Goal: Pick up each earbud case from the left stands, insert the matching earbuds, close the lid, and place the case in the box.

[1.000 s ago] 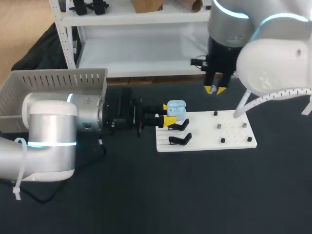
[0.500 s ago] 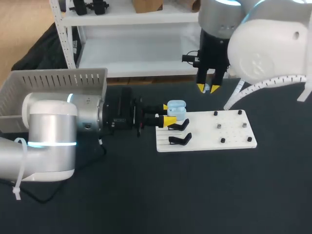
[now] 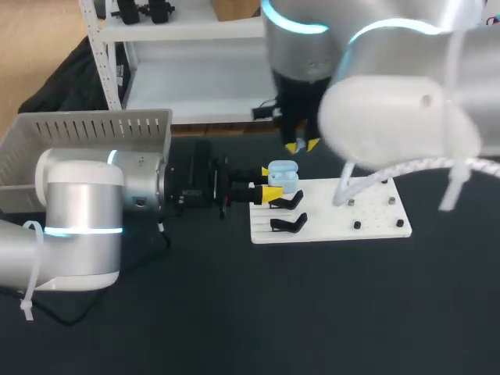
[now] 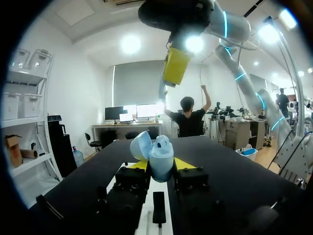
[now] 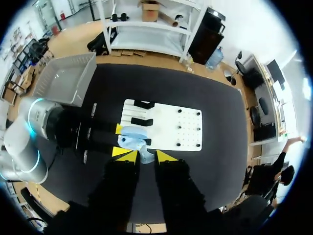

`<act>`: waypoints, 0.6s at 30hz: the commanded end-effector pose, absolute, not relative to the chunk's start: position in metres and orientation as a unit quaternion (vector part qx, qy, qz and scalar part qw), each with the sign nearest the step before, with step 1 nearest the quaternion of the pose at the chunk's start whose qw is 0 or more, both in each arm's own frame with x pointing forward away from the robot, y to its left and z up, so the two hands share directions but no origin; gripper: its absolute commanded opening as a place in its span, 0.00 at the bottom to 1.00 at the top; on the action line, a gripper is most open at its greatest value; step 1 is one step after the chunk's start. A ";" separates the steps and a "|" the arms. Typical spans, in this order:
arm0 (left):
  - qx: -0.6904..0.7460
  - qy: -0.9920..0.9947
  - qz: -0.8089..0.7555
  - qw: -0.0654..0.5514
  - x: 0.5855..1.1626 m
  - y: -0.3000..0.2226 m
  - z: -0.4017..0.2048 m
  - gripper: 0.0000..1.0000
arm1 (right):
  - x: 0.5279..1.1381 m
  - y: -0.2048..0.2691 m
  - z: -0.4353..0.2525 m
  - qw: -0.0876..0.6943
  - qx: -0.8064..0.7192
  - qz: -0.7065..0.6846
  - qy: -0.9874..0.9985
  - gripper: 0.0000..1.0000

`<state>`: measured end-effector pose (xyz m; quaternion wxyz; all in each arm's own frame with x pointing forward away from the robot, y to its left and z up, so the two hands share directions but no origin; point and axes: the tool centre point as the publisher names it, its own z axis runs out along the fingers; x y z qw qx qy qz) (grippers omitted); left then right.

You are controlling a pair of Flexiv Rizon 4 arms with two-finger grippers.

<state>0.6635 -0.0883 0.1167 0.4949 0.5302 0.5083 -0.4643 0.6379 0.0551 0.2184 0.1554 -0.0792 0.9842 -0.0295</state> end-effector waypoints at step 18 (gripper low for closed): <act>0.529 0.509 -0.463 0.497 0.662 -0.088 0.116 0.00 | 0.628 0.085 0.195 0.124 -0.092 -0.022 0.988 0.00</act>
